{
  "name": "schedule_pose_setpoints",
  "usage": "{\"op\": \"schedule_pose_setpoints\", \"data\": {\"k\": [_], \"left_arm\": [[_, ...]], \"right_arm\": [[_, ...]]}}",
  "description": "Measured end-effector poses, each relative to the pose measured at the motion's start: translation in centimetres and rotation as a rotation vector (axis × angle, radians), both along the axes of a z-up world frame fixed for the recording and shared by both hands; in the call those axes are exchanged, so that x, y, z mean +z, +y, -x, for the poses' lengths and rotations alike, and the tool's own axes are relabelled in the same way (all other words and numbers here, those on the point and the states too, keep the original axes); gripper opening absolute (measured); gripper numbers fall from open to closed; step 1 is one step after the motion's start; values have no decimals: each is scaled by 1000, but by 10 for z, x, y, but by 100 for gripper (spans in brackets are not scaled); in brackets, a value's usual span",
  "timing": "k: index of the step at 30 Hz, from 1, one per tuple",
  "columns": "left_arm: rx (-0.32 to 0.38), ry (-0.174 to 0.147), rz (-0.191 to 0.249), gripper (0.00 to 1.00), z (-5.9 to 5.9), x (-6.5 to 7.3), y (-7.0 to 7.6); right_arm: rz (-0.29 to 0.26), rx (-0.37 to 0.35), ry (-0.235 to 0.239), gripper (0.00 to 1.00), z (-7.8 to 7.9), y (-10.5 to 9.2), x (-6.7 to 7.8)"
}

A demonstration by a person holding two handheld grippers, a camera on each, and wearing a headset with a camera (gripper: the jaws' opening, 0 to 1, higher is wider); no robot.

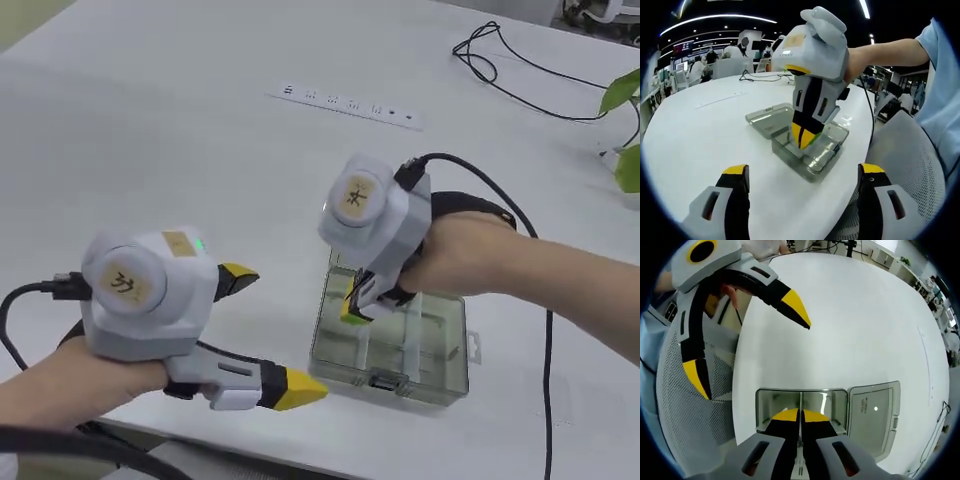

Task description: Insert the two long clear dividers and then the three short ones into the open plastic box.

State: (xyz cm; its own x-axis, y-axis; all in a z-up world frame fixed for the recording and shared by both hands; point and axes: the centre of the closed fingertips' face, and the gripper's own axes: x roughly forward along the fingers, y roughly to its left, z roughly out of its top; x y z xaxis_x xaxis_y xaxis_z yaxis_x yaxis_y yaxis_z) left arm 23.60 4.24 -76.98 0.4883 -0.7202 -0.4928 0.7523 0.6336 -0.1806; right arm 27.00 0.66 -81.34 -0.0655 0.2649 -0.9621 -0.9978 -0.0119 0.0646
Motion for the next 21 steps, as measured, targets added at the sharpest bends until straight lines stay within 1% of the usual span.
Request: {"op": "schedule_pose_setpoints", "data": {"k": [2, 5, 10, 11, 12, 14, 16, 18, 20, 21], "left_arm": [[-1, -3, 2, 91, 0, 1, -1], [-3, -3, 3, 91, 0, 1, -1], [-10, -7, 1, 91, 0, 2, -3], [-11, -8, 1, 91, 0, 2, -3], [-11, -9, 0, 91, 0, 2, -4], [-13, -9, -3, 91, 0, 2, -4], [-13, -8, -2, 91, 0, 2, -3], [-13, -9, -5, 90, 1, 2, -3], [-12, -9, -4, 90, 1, 3, -3], [-11, -9, -5, 90, 1, 2, -3]], "right_arm": [[2, 5, -8, 2, 1, 0, -4], [7, 14, -24, 2, 1, 1, -3], [7, 24, -24, 2, 1, 0, -3], [4, 37, -26, 2, 1, 0, -3], [0, 68, -31, 2, 2, 0, -3], [-2, 67, -38, 3, 2, -1, -3], [-14, 92, -45, 3, 2, -1, -2], [-29, 80, -50, 10, 1, -2, -1], [-62, 79, -64, 18, -1, -2, 3], [-75, 76, -71, 20, -2, -3, 6]]}}
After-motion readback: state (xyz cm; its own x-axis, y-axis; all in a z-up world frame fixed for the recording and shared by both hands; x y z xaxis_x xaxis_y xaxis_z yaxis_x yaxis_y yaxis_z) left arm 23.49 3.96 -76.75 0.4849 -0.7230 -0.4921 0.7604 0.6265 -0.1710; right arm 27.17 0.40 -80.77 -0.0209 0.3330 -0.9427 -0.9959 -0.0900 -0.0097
